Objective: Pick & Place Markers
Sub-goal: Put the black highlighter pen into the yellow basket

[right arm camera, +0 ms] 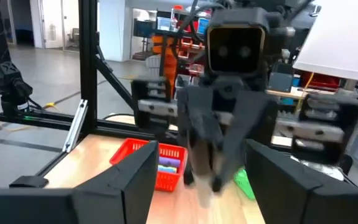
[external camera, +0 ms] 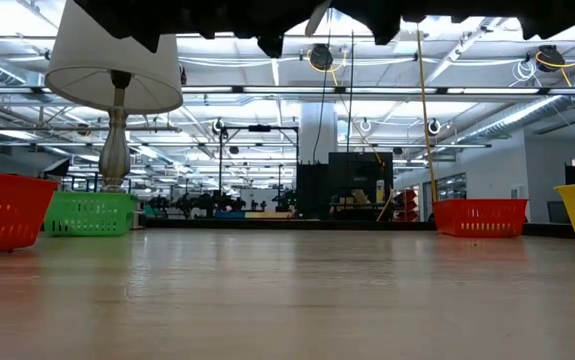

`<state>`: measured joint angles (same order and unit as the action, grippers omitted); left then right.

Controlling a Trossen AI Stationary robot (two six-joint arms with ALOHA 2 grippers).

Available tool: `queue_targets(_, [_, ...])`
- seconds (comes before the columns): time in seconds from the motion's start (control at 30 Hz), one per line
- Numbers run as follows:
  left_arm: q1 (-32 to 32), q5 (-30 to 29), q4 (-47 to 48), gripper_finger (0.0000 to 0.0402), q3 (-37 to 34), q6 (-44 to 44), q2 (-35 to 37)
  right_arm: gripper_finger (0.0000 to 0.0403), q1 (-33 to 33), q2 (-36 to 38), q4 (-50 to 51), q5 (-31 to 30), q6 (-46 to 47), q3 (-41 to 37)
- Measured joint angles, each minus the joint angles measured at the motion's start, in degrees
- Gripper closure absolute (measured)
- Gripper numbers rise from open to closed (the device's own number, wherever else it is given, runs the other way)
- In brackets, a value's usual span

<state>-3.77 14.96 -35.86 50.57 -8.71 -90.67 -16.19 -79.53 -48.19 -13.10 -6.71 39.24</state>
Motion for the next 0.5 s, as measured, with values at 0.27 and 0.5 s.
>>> queue_targets(0.27, [0.0,0.4,0.2,0.0374,0.0,0.2,0.0,0.0221,1.4,-2.2,0.2,4.5,0.0,1.6])
queue_targets(0.5, [-0.3,0.4,0.3,0.0381,0.0,0.1,0.1,0.0336,1.7,-2.2,0.6,5.2,-4.0,1.5])
